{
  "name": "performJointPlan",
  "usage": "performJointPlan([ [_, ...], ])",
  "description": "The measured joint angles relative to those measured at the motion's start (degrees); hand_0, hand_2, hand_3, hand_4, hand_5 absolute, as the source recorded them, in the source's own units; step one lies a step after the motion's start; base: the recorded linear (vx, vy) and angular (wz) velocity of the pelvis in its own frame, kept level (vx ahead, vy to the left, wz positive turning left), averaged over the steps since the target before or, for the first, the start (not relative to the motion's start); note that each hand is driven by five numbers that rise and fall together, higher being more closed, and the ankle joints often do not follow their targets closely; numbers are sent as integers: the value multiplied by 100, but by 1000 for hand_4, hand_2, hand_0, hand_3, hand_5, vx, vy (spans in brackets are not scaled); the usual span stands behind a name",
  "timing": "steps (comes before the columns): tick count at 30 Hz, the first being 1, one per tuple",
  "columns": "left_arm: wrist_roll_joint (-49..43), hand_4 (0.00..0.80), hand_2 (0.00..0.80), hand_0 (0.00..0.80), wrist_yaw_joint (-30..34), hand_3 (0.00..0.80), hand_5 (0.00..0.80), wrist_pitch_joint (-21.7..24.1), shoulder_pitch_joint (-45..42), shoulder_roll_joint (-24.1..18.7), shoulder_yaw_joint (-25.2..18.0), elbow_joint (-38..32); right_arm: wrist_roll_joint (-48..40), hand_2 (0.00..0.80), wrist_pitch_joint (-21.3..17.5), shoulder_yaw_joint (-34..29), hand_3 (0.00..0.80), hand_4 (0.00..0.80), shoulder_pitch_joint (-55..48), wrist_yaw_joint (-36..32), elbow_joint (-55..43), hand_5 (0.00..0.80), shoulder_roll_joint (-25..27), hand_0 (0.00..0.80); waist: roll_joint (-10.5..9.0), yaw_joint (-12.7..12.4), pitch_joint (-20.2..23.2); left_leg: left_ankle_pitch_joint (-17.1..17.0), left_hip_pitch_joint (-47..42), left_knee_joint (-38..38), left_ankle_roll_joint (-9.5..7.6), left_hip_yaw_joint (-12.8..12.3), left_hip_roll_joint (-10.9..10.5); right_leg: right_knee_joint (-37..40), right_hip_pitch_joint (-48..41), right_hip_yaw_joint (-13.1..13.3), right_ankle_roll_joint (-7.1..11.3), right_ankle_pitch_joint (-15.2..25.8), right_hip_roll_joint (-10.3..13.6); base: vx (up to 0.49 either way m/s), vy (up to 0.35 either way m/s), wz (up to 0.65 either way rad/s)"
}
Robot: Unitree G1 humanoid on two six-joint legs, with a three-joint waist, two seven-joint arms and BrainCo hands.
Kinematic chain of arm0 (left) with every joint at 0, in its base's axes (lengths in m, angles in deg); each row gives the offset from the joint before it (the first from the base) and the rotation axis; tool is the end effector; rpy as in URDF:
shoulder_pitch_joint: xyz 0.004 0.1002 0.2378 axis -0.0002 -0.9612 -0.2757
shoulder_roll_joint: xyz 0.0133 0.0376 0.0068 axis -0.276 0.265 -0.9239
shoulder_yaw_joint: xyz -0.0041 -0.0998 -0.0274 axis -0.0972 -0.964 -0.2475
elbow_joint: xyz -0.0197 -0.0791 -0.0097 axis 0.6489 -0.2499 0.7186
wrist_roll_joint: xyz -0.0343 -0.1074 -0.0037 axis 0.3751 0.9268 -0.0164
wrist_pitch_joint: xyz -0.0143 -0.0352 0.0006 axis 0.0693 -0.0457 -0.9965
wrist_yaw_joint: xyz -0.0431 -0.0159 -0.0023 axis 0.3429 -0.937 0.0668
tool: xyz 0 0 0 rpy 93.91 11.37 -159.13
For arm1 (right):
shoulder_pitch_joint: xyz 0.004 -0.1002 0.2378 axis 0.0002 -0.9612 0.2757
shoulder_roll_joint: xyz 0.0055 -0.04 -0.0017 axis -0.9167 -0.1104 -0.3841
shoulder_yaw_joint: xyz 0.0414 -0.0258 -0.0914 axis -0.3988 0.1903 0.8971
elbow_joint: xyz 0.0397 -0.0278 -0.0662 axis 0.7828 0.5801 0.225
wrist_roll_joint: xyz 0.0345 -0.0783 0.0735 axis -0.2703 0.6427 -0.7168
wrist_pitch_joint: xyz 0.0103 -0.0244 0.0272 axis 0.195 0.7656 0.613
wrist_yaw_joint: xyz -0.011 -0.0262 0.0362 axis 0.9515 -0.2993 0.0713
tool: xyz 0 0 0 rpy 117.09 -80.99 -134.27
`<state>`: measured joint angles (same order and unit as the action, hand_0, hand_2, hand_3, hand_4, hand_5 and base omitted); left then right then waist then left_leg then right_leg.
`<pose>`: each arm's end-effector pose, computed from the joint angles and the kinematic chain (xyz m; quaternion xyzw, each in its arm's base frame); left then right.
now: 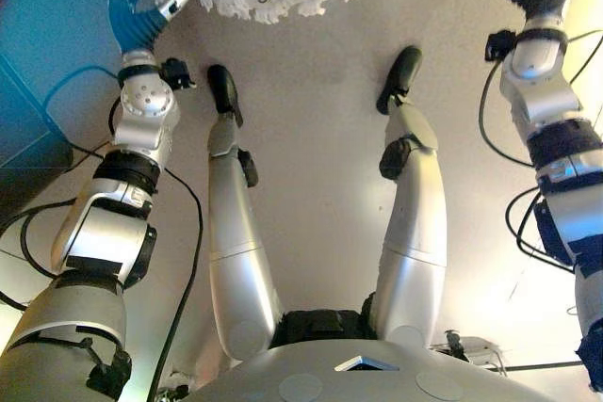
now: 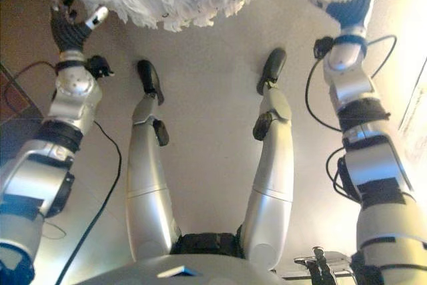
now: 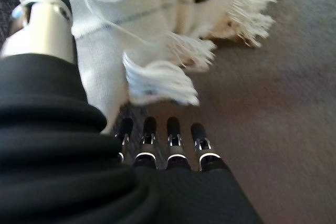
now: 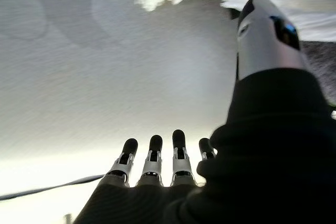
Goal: Pick up the cushion and take it to the sofa
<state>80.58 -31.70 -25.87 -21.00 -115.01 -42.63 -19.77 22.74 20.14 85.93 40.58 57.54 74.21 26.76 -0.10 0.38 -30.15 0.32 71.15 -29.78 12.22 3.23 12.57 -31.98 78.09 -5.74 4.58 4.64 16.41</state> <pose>0.3552 0.2264 0.1822 0.0740 -0.2170 0.1717 0.9581 0.3675 -0.2276 0.2392 -0.2089 -0.2243 -0.2247 0.9250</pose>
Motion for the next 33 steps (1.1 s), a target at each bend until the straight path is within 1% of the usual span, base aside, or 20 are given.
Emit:
performJointPlan([
  [4,399,0,0,0,349,0,0,-37,492,-35,321,28,-154,0,-115,232,0,0,565,-463,-13,0,-10,0,0,-18,0,1,302,-94,3,1,-26,-6,287,38,20,67,11,-3,8,0],
  [8,774,0,0,0,571,0,0,-140,794,-37,402,39,-213,0,-128,475,0,0,838,-896,-25,0,-28,0,2,-44,1,3,409,-101,4,-1,-75,32,409,48,26,112,61,-4,30,1],
  [10,909,0,0,0,621,0,0,-143,877,-31,515,39,-219,0,-129,581,0,0,923,-1093,-14,0,-30,0,2,-99,1,18,446,-99,20,2,-75,136,437,46,2,172,69,0,23,-8],
  [12,1017,0,0,0,691,0,0,-156,981,-30,540,40,-267,0,-129,662,0,0,1021,-1289,-4,0,-52,0,2,-117,1,19,512,-100,22,2,-88,219,472,44,13,243,86,0,7,-3],
  [15,1225,0,0,0,875,0,0,-176,1104,-21,574,35,-481,0,-131,674,0,0,1117,-1595,-8,0,-167,0,3,-119,1,18,596,-102,24,7,-107,317,497,35,47,303,101,0,0,0],
  [16,1294,0,0,0,970,0,0,-202,1145,-24,574,37,-685,0,-131,672,0,0,1165,-1750,-8,0,-206,0,4,-118,2,18,632,-99,24,7,-111,342,516,35,54,317,101,0,0,0],
  [17,1380,198,198,198,1060,198,198,-234,1208,-23,574,38,-893,0,-130,670,0,0,1228,-1922,-8,0,-228,0,4,-118,2,17,674,-99,24,8,-118,351,549,34,71,329,104,0,0,0],
  [19,1485,800,800,800,1214,800,800,-256,1296,-22,573,40,-1233,0,-124,663,0,0,1327,-2257,-14,0,-251,0,4,-119,2,17,732,-95,25,8,-127,366,606,34,90,345,111,0,0,0],
  [20,1567,800,800,800,1303,800,800,-256,1331,-22,575,39,-1407,323,-109,663,323,323,1370,-2461,-26,323,-238,323,4,-119,2,17,755,-85,25,8,-132,386,629,33,92,354,113,0,0,0],
  [21,1674,800,800,800,1369,800,800,-256,1359,-25,572,39,-1542,800,-103,658,800,800,1406,-2624,-26,800,-226,800,4,-116,2,14,771,-73,31,8,-134,416,640,30,96,368,113,0,0,0],
  [22,1764,800,800,800,1432,800,800,-256,1376,-23,573,36,-1635,800,-96,652,800,800,1426,-2751,-28,800,-219,800,7,-114,4,0,785,-67,54,9,-139,427,653,30,99,373,117,0,0,0],
  [26,2077,800,800,800,1697,800,800,-254,1476,-10,571,34,-1678,800,-97,617,800,800,1513,-3048,-36,800,-209,800,8,-114,6,-10,885,-18,59,10,-160,445,762,29,103,376,134,-2,6,2],
  [33,2076,800,800,800,2072,800,800,-246,1556,29,573,25,-1673,800,-113,561,800,800,1551,-3095,-142,800,-209,800,9,-126,6,-28,933,109,59,16,-201,547,828,23,135,412,160,-8,7,2],
])
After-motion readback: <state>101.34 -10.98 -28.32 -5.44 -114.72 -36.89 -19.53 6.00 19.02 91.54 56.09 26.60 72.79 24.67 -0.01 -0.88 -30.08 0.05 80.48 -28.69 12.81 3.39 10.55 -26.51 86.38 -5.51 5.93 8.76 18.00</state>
